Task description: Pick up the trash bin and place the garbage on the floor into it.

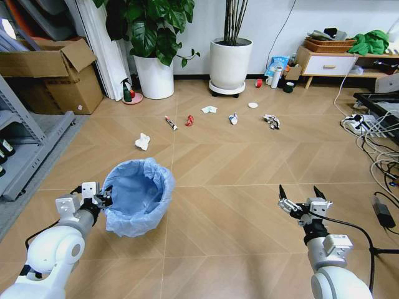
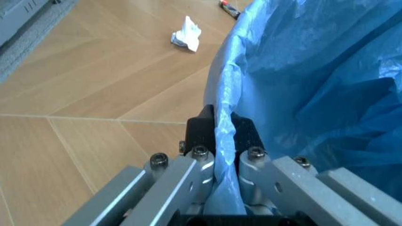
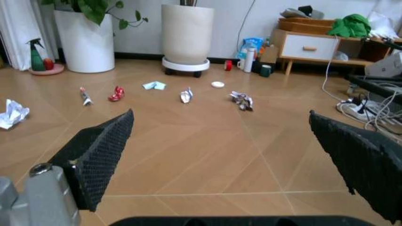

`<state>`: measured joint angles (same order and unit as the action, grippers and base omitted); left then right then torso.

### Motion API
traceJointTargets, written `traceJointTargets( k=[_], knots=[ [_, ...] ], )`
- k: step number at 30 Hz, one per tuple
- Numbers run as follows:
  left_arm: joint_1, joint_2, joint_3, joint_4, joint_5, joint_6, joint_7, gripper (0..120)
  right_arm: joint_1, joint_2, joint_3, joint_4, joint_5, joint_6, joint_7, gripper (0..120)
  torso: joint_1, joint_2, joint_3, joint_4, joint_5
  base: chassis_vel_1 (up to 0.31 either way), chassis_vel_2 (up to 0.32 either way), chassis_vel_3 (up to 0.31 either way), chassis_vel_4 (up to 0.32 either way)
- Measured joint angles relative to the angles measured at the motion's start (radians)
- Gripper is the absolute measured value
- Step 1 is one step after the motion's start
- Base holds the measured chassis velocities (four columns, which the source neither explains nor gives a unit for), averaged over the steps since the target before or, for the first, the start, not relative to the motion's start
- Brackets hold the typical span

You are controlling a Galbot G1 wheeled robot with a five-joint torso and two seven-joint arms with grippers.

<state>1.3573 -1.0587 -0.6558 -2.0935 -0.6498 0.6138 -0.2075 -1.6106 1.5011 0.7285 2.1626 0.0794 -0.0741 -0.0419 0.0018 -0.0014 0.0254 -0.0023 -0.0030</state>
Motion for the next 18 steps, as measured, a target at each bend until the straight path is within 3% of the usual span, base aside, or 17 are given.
traceJointTargets(
  k=[18],
  knots=[
    [0.005,0.001,0.003,-0.01,0.001,0.0,0.005,0,-0.003,0.011,-0.009,-0.002,-0.018,0.004,-0.004,100,0.0,0.0,0.0,0.0001,0.0,-0.02,0.136,0.022,-0.126]
  ],
)
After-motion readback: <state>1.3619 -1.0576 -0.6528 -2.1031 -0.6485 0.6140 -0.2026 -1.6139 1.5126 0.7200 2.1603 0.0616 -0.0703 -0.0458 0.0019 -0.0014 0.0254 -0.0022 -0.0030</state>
